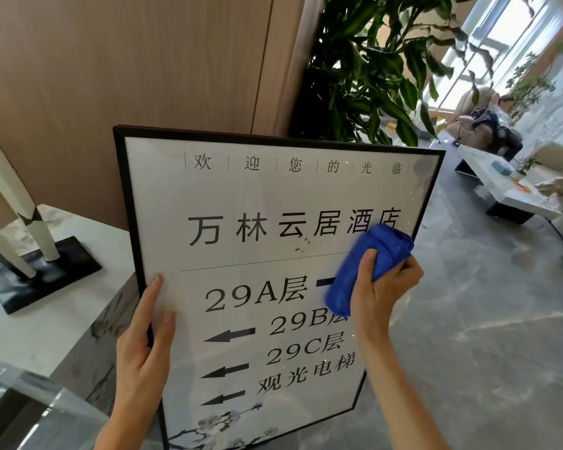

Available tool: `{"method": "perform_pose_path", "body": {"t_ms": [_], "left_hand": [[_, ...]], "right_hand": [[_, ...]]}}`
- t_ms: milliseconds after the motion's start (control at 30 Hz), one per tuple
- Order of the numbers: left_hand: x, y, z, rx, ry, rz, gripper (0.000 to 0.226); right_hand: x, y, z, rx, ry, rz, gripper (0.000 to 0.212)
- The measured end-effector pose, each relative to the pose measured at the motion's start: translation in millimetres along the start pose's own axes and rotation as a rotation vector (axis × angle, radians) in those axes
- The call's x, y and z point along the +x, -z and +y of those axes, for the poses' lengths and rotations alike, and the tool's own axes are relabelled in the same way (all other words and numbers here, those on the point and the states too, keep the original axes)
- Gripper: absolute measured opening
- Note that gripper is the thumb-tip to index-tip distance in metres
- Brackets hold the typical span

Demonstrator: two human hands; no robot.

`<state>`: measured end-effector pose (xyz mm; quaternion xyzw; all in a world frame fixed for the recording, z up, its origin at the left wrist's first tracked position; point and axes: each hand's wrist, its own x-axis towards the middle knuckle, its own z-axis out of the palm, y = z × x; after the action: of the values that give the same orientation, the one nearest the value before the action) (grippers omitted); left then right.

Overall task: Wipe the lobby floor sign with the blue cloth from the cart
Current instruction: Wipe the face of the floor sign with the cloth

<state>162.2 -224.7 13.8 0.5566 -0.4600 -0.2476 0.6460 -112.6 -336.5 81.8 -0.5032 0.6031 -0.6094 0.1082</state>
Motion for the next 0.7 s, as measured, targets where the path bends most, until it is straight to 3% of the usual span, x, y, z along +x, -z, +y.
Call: {"method": "perform_pose_path", "body": {"t_ms": [67,233,333,567,700], "left_hand": [[0,-1,2,-0.014,0.013,0.006,0.046],[-1,0,1,-0.038,0.003,0.013,0.045],[0,1,-1,-0.05,0.01,0.017,0.044],[1,0,2,-0.049,0.003,0.001,0.044],[2,-1,0,-0.063,0.005,0.011,0.045]], "right_hand": [[-1,-9,4,-0.028,0.064,0.04,0.036],[-5,-27,2,-0.051,0.303,0.106,0.041],[-11,-36,-1,-0.067,0.307,0.157,0.057],[-13,-34,-4,0.037,0.287,0.139,0.04],[-7,-34,-5,0.063,0.253,0.124,0.041]]}}
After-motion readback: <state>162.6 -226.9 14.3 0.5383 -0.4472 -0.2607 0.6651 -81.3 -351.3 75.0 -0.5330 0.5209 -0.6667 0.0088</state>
